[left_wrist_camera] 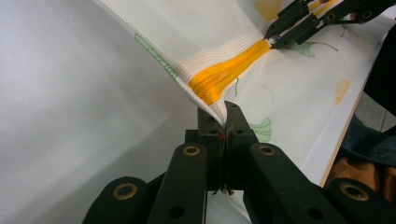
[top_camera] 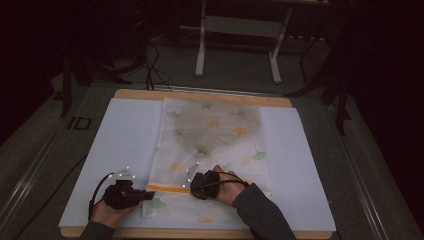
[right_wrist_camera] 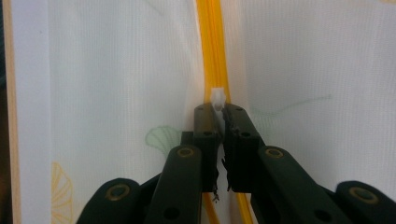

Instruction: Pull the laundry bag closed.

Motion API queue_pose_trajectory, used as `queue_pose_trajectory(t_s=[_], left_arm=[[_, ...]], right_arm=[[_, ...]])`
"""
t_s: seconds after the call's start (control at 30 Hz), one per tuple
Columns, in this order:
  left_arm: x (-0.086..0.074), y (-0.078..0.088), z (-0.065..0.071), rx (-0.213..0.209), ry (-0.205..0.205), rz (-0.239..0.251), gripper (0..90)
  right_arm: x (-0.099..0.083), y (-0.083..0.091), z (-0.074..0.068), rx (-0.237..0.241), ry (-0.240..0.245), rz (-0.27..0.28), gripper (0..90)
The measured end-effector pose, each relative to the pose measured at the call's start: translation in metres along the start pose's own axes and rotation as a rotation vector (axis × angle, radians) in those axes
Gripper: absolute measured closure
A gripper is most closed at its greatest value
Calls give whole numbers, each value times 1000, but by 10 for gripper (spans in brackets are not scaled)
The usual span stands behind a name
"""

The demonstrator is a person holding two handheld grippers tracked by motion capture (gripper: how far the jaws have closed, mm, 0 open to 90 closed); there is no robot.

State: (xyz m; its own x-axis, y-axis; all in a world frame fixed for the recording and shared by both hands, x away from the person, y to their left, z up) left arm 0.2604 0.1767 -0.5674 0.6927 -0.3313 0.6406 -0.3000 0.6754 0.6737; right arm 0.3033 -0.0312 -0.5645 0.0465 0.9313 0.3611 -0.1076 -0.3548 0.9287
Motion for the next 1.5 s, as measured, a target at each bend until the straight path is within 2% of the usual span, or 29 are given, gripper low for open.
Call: queue_pose_trajectory(t_s=[0.8,1.5], left_arm=[[0,2,-1,6,2,6,887],[0,3,-2,6,2,9,887]], right_arm=[[-16,8,2,-7,-14,-24,848],[-30,14,5,-25,-31,-20,848]])
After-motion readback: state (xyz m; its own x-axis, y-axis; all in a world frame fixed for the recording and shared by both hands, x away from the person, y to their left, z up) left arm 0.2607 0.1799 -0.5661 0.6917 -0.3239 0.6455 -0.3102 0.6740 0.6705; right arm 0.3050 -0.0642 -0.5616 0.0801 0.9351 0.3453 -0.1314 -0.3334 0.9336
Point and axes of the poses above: each handheld gripper's, and its own axes: y roughly backward along the jaws, x roughly out of its top, z roughly to its right, the point moved 6 cm from there along -y, roughly forward along the jaws, and after that the axes turned 1 degree about -z, right-handed, at the moved point
